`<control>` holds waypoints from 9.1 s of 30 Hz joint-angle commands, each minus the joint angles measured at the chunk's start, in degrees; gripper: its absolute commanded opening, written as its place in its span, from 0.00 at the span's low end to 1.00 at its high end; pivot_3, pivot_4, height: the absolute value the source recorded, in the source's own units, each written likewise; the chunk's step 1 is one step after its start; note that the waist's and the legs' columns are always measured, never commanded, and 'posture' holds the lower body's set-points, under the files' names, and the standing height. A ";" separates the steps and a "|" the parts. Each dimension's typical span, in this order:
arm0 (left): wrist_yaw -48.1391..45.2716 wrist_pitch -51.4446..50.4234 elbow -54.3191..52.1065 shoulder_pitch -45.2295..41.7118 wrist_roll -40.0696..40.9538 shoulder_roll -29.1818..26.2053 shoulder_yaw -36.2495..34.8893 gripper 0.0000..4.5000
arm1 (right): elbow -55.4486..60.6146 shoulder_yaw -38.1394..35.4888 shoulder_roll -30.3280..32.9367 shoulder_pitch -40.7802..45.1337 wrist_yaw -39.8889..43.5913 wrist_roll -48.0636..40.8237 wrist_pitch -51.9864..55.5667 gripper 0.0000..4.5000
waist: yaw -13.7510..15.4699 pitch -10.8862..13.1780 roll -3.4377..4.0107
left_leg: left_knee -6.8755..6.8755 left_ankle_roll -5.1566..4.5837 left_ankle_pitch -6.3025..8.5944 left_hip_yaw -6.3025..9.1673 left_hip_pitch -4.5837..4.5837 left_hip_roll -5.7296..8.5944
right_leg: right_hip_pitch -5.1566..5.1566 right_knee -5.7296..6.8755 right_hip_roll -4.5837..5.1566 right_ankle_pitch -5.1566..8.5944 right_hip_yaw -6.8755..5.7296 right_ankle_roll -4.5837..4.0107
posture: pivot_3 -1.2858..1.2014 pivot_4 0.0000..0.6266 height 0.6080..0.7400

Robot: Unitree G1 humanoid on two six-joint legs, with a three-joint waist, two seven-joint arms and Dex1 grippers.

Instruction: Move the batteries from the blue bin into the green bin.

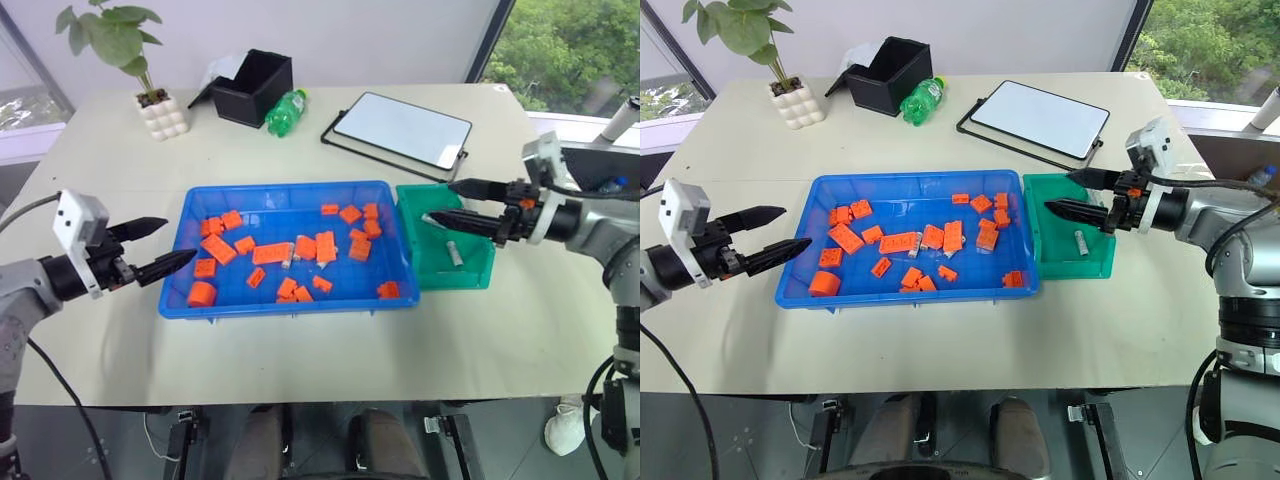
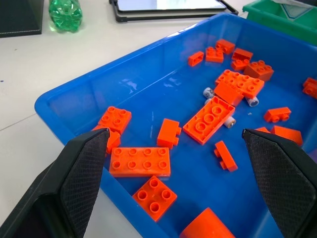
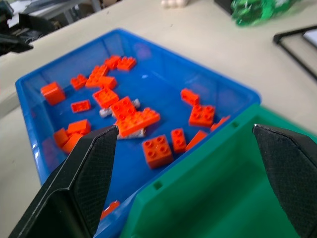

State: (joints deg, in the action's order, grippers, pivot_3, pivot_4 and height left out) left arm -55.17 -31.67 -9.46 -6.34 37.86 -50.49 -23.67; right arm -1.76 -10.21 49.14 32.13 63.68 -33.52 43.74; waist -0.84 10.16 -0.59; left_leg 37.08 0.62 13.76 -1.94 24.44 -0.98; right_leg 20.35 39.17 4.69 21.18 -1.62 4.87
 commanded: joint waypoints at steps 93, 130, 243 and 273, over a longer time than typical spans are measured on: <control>3.46 -1.06 -12.58 3.04 5.69 4.00 -3.50 1.00 | -67.44 31.95 -49.83 44.43 2.67 40.17 -44.21 0.99 | -1.78 0.01 -0.02 | -0.06 0.46 -0.25 0.05 0.04 0.02 | 0.19 0.18 -0.03 0.00 -0.03 0.00 | 0.52 0.24 1.00; 6.44 -0.67 -14.72 2.92 6.81 4.80 -3.76 1.00 | -67.88 27.24 -60.14 46.01 -7.08 44.55 -52.71 0.26 | -1.80 -0.01 -0.05 | -0.11 0.50 -0.25 0.07 0.04 0.05 | 0.19 0.16 0.04 0.00 -0.03 -0.01 | 0.52 0.24 1.00; 7.80 1.85 -13.57 3.19 6.09 5.10 -4.78 1.00 | -9.81 27.82 -48.33 20.52 -35.97 15.64 28.10 0.61 | -1.75 -0.03 -0.10 | -0.29 0.13 -0.05 0.13 0.06 0.05 | 0.23 0.07 0.02 0.00 -0.06 -0.03 | 0.52 0.24 1.00; 4.58 4.94 -7.95 9.95 -0.64 1.67 -6.53 1.00 | -15.43 27.53 -50.63 28.74 -34.22 18.36 16.94 0.99 | -1.94 -0.03 -0.09 | -0.86 0.21 -0.10 0.04 0.06 0.06 | 0.55 -0.02 0.08 -0.01 -0.04 -0.07 | 0.52 0.24 1.00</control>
State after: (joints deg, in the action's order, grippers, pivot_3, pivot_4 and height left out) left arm -50.66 -28.27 -17.45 3.45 37.98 -48.91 -28.56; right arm -16.77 17.73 -0.34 59.05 29.38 -15.68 62.76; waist -2.78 10.13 -0.68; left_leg 36.20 0.83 13.66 -1.92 24.50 -0.92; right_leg 20.91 39.15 4.77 21.16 -1.66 4.80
